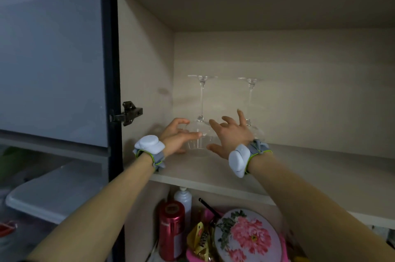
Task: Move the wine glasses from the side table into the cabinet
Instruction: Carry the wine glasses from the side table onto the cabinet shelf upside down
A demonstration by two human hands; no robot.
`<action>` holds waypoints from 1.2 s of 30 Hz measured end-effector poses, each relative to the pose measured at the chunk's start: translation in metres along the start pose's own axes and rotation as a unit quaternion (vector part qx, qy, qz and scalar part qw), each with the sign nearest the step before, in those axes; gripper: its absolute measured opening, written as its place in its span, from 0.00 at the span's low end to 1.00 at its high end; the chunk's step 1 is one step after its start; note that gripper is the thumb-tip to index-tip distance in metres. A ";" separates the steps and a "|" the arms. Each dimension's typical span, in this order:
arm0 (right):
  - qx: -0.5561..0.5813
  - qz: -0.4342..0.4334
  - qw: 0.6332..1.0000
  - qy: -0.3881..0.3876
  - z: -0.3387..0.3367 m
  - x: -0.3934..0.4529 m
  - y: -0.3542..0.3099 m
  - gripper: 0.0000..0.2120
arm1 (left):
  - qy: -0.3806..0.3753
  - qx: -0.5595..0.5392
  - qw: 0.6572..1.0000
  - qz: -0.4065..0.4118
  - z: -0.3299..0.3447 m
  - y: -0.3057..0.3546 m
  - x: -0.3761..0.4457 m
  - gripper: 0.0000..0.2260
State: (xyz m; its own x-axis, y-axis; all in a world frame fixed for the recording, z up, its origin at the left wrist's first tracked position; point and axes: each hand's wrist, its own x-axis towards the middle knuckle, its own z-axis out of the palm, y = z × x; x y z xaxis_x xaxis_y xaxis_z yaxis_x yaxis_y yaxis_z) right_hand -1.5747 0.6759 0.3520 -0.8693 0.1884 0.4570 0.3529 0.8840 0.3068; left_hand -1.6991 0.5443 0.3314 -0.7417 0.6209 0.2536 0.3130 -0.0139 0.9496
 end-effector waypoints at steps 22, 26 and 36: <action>0.360 0.092 0.926 -0.073 0.028 0.100 -0.027 0.29 | 0.147 -0.038 0.988 -0.034 -0.023 -0.023 0.067 0.30; 0.408 0.107 0.904 -0.073 0.038 0.106 -0.024 0.32 | 0.139 -0.018 0.990 -0.027 -0.022 -0.031 0.080 0.18; 0.469 0.162 0.868 -0.030 0.054 0.109 -0.030 0.32 | 0.159 0.097 0.982 -0.011 -0.027 -0.043 0.087 0.32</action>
State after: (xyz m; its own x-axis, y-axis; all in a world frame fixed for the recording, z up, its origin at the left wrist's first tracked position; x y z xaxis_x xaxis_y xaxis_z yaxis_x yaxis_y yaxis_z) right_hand -1.6986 0.6929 0.3471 -0.8029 0.4897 0.3400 0.1694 0.7342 -0.6575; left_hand -1.7931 0.5781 0.3178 -0.8881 0.3425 0.3066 0.3782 0.1655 0.9108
